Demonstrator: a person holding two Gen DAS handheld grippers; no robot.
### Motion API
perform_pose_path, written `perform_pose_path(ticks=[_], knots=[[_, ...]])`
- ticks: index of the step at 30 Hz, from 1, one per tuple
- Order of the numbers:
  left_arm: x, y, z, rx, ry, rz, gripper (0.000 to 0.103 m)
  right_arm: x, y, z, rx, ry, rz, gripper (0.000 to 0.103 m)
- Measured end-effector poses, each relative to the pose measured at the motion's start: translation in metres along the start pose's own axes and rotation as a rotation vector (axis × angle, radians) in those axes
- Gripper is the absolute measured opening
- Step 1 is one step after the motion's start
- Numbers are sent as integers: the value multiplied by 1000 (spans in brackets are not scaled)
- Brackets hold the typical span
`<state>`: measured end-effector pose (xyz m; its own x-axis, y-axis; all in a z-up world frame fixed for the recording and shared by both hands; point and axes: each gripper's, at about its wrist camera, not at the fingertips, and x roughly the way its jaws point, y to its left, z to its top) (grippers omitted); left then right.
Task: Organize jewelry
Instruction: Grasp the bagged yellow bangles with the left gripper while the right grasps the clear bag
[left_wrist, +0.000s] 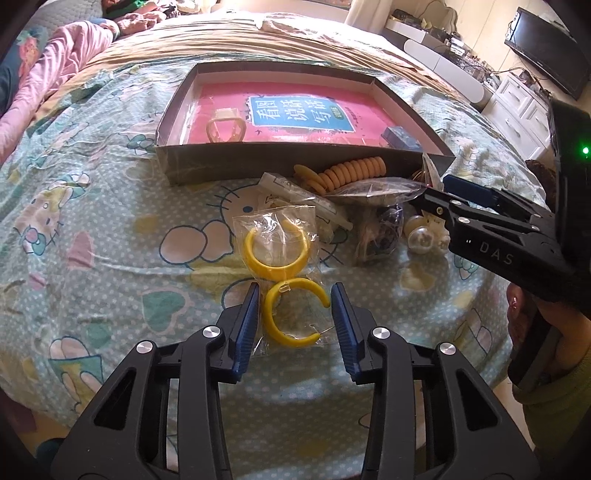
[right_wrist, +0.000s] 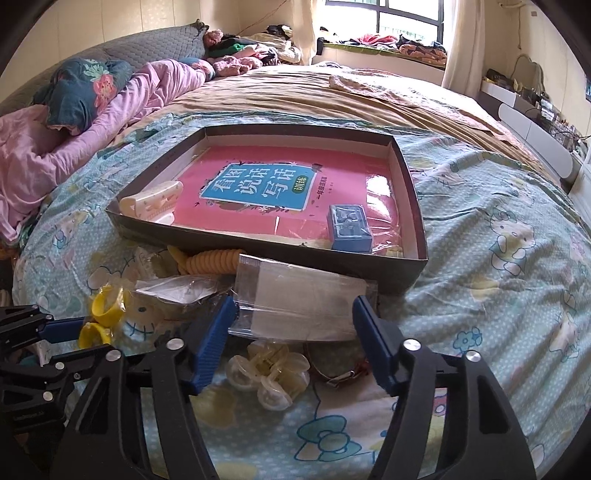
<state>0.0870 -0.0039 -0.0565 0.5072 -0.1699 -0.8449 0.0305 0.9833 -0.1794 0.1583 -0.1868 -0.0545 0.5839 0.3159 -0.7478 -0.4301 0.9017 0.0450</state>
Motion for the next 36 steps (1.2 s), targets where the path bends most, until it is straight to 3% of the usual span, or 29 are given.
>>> perform_pose_path(ticks=[5, 16, 29, 31, 36], knots=[[-8, 2, 4, -10, -22, -3, 30, -13, 1, -1, -18, -32, 12, 42], [-21, 9, 11, -43, -61, -8, 30, -49, -35, -6, 87, -69, 17, 16], [-31, 9, 16, -52, -86, -12, 30, -52, -62, -15, 154, -22, -39, 12], [-31, 10, 16, -56, -82, -17, 30, -46, -66, -18, 174, 7, -22, 12], [-34, 7, 19, -48, -92, -19, 30, -51, -66, -18, 182, -20, 31, 9]])
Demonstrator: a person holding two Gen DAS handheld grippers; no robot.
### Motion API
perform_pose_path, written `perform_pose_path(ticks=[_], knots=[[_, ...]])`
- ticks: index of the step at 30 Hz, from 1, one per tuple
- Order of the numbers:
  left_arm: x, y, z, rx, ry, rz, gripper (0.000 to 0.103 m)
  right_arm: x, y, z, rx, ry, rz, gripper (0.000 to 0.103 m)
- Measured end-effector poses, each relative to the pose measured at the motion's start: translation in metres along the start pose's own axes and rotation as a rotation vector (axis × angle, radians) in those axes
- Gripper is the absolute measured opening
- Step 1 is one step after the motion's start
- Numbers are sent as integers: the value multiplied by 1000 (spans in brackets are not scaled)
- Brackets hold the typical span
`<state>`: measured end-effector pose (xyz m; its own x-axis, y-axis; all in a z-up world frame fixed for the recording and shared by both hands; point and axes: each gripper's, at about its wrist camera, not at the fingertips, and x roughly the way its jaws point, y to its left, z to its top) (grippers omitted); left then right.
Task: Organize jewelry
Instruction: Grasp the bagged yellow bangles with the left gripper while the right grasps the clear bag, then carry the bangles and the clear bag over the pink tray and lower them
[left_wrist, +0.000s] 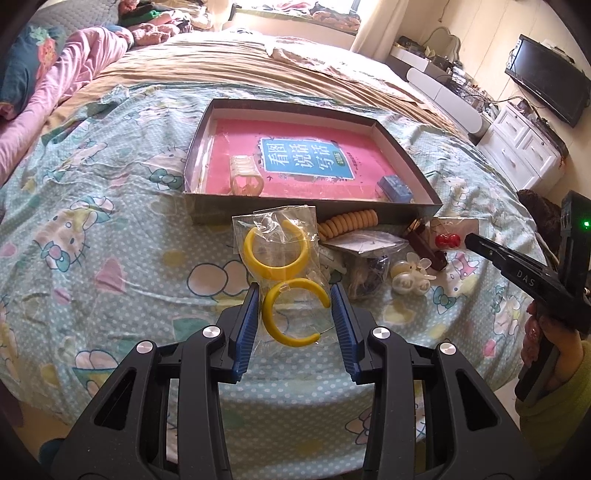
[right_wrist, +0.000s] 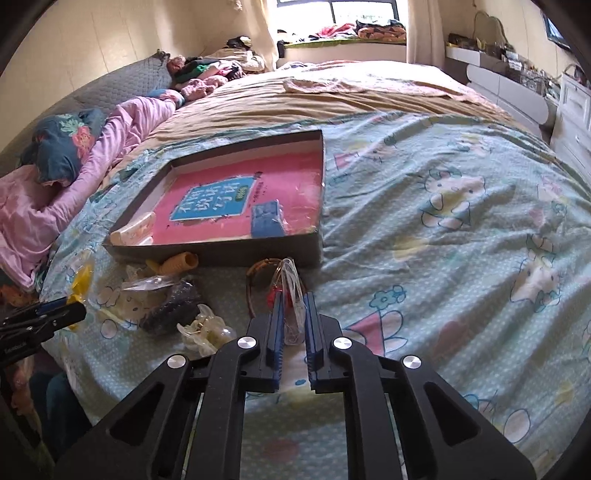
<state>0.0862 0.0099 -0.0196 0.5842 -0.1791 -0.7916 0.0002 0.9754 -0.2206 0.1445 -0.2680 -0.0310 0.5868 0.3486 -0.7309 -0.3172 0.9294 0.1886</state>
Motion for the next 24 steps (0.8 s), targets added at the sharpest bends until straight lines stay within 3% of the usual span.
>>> perform_pose_path(ticks=[11, 24], knots=[[-7, -4, 26, 10, -42, 11, 30, -33, 12, 25, -16, -107, 59, 9], [7, -5, 60, 15, -44, 21, 30, -15, 20, 47, -19, -140, 90, 9]])
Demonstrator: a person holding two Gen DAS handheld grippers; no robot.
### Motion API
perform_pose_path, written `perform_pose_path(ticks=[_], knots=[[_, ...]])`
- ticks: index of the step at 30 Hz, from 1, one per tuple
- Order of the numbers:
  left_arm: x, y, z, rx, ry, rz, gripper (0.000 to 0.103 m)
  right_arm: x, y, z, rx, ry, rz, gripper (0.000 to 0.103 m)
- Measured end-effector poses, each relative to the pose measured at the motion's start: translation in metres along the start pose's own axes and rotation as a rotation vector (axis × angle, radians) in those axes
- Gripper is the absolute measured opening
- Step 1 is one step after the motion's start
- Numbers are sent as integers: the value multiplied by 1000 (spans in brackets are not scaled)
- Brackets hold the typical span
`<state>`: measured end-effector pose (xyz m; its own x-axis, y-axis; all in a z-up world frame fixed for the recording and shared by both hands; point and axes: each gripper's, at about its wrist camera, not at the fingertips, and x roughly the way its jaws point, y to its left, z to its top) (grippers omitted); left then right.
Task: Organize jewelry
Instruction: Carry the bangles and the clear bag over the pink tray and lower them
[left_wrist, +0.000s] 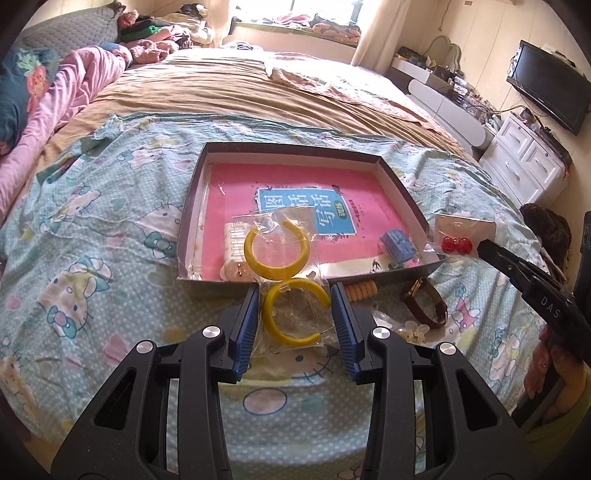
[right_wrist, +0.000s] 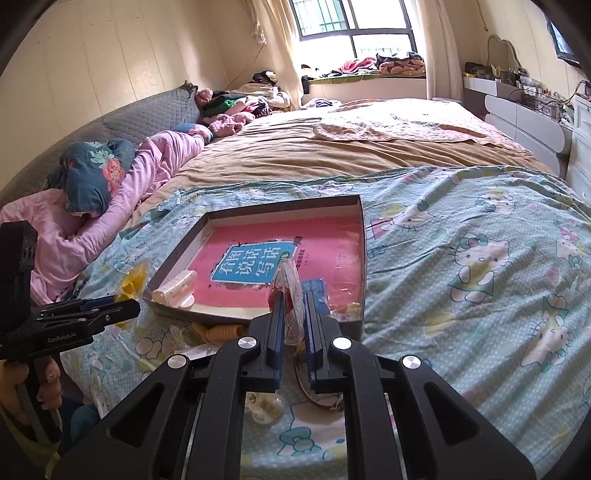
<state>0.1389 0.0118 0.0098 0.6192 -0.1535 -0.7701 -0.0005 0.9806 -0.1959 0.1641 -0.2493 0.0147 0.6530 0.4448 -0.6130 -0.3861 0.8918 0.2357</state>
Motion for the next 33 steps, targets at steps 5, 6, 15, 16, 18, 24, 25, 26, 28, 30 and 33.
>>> perform_pose_path(ticks=[5, 6, 15, 16, 18, 24, 25, 26, 28, 30, 33], knots=[[10, -3, 9, 12, 8, 0, 30, 8, -4, 10, 7, -11, -4, 9], [12, -3, 10, 14, 10, 0, 30, 10, -5, 11, 6, -12, -7, 9], [32, -6, 22, 22, 28, 0, 30, 24, -14, 24, 11, -20, -30, 9], [34, -6, 23, 21, 31, 0, 30, 26, -15, 25, 12, -21, -32, 9], [39, -6, 24, 23, 38, 2, 30, 30, -16, 27, 11, -20, -39, 9], [55, -5, 27, 21, 61, 0, 31, 43, -23, 31, 10, -14, -63, 9], [58, -5, 27, 21, 65, 0, 31, 46, -24, 32, 9, -14, -66, 9], [60, -4, 28, 21, 68, 0, 31, 47, -24, 32, 8, -14, -69, 9], [65, -4, 29, 22, 73, -1, 31, 52, -25, 33, 2, -11, -77, 9], [70, -3, 30, 20, 78, -3, 31, 57, -26, 34, 2, -7, -82, 9], [77, -1, 31, 17, 83, -2, 31, 64, -27, 36, -3, -3, -92, 9]])
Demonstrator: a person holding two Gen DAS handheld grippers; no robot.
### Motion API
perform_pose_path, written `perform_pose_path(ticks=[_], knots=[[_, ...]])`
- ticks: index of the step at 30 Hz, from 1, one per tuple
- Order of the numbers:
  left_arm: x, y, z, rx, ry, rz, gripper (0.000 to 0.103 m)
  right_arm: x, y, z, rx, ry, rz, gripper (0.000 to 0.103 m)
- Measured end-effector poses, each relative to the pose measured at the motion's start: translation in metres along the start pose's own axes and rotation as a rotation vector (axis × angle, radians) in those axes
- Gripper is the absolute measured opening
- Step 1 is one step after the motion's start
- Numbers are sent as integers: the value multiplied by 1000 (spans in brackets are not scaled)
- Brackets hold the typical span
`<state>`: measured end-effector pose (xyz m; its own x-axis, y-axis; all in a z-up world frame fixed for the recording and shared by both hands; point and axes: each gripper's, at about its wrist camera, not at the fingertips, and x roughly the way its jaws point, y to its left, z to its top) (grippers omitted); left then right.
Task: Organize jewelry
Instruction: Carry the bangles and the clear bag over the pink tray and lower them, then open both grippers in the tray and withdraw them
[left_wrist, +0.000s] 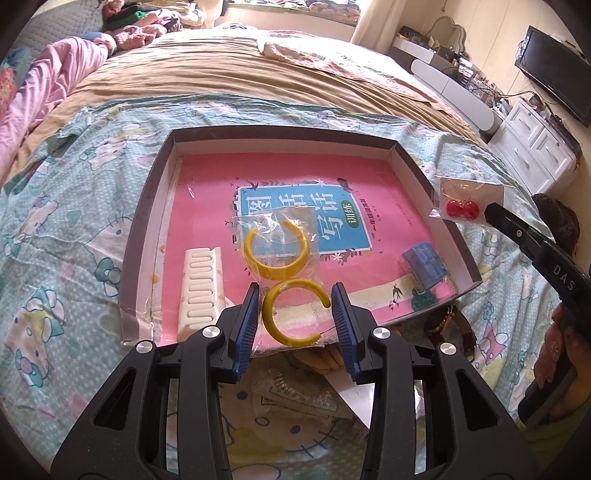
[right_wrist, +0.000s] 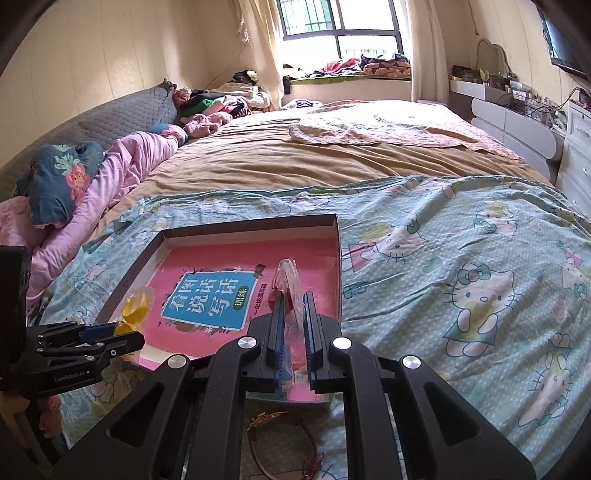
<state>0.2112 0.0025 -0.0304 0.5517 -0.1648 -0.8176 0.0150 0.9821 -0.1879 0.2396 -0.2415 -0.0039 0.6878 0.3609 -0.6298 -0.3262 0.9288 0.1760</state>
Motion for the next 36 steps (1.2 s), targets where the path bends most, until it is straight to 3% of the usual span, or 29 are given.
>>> perform_pose_path(ticks=[11, 16, 18, 25, 29, 36], knots=[[18, 0, 8, 13, 24, -1, 32, 30, 7, 2, -20, 21, -15, 9], [20, 1, 8, 11, 28, -3, 39, 39, 7, 1, -7, 20, -18, 9], [18, 1, 7, 13, 25, -3, 47, 42, 7, 1, -3, 20, -24, 9], [5, -4, 7, 31, 0, -3, 52, 46, 1, -1, 29, 34, -37, 14], [-3, -5, 7, 31, -15, -5, 58, 40, -2, -5, 40, 39, -29, 32], [-15, -4, 4, 18, -28, 5, 67, 21, -7, -13, 79, 35, -15, 54]])
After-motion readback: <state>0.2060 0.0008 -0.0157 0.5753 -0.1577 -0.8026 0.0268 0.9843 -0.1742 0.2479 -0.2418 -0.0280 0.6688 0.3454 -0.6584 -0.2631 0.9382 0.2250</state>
